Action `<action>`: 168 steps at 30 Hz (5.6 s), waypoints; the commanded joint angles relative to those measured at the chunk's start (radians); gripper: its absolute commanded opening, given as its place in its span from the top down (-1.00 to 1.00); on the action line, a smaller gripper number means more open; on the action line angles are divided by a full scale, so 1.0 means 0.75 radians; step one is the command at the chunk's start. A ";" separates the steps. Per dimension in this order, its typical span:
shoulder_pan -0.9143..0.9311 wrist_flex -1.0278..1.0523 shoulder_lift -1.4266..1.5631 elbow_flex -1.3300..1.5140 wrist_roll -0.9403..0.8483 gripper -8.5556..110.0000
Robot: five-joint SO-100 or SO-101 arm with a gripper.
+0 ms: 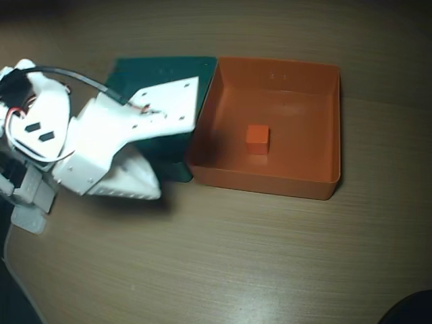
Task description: Grasp a cube and put it in the box.
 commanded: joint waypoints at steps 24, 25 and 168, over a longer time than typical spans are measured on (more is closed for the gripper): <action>0.186 -0.018 1.706 1.775 -0.008 0.95; 0.186 -0.018 1.761 1.831 -0.010 0.95; 0.102 0.266 2.121 2.281 0.080 0.95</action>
